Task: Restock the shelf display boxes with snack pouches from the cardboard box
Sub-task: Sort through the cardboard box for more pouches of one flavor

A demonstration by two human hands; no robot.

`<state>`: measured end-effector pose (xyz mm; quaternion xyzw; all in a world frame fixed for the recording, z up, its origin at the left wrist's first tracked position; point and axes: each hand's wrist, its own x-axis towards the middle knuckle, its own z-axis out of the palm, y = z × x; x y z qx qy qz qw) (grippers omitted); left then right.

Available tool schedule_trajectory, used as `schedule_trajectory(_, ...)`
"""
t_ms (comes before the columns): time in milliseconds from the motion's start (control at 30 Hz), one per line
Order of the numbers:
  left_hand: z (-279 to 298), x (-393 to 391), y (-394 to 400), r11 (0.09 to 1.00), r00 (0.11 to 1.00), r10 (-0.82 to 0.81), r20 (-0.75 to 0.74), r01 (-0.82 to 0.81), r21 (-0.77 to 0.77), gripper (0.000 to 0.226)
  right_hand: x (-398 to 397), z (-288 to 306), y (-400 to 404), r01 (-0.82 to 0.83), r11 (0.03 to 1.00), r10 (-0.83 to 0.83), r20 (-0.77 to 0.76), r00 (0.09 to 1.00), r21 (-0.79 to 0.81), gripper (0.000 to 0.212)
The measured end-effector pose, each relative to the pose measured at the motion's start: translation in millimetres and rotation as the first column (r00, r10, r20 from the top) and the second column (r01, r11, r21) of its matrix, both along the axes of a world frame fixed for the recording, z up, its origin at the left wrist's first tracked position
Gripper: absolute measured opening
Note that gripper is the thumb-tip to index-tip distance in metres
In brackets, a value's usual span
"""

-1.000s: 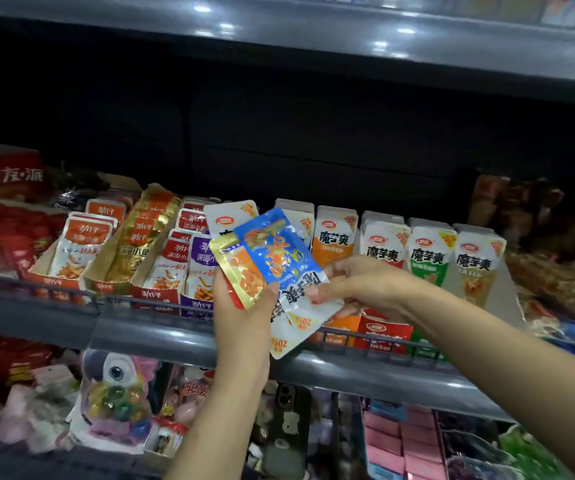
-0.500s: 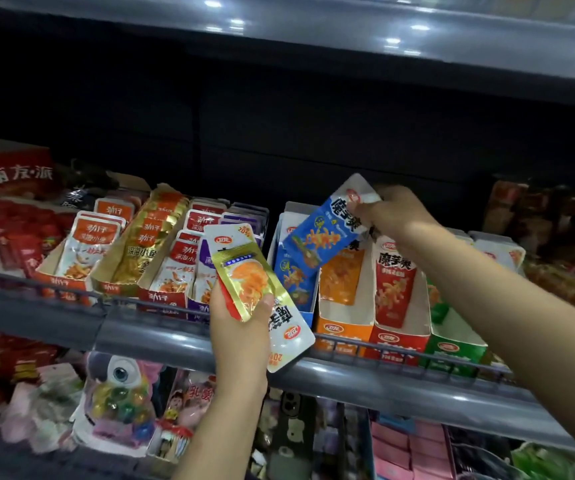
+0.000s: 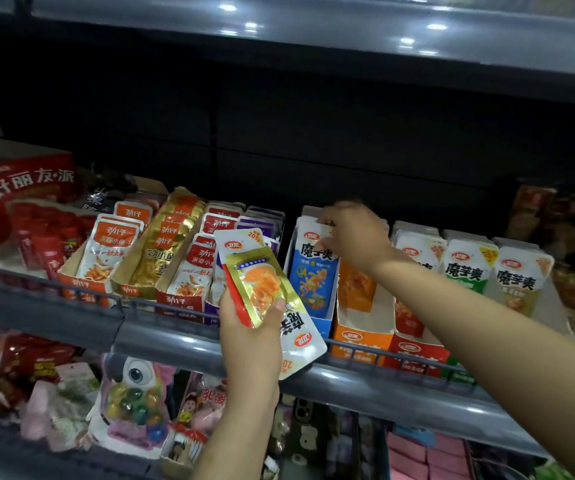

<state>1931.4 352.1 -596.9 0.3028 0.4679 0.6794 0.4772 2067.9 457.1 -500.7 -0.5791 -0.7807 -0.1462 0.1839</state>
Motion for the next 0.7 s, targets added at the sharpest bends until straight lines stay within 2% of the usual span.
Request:
schedule_trajectory(200, -0.4, 4.3, -3.3, 0.999, 0.999, -0.049, -0.021, 0.049, 0.003, 0.054, 12.5, -14.4, 4.2, -0.007, 0.998, 0.014, -0.135, 0.991, 0.056, 0.047)
schedule_trajectory(367, -0.5, 9.9, -7.1, 0.995, 0.994, -0.094, -0.057, 0.096, 0.031, 0.055, 19.9, -16.7, -16.8, -0.066, 0.994, 0.096, -0.437, 0.894, 0.082, 0.022)
schedule_trajectory(500, 0.1, 18.0, -10.5, 0.991, 0.991, -0.122, -0.061, 0.125, 0.056, 0.06, 23.8, -16.2, -62.0, -0.16, 0.983, 0.069, -0.62, 0.782, -0.092, 0.03)
schedule_trajectory(600, -0.8, 25.0, -11.8, 0.989, 0.99, -0.141, -0.026, 0.143, 0.05, 0.054, 32.7, -17.9, -90.6, -0.239, 0.928, 0.004, -0.635, 0.772, -0.285, 0.033)
schedule_trajectory(700, -1.8, 33.6, -12.6, 0.985, 0.987, -0.163, -0.014, 0.163, 0.062, 0.049, 44.5, -24.8, -109.6, -0.288, 0.863, -0.066, -0.658, 0.75, -0.414, 0.034)
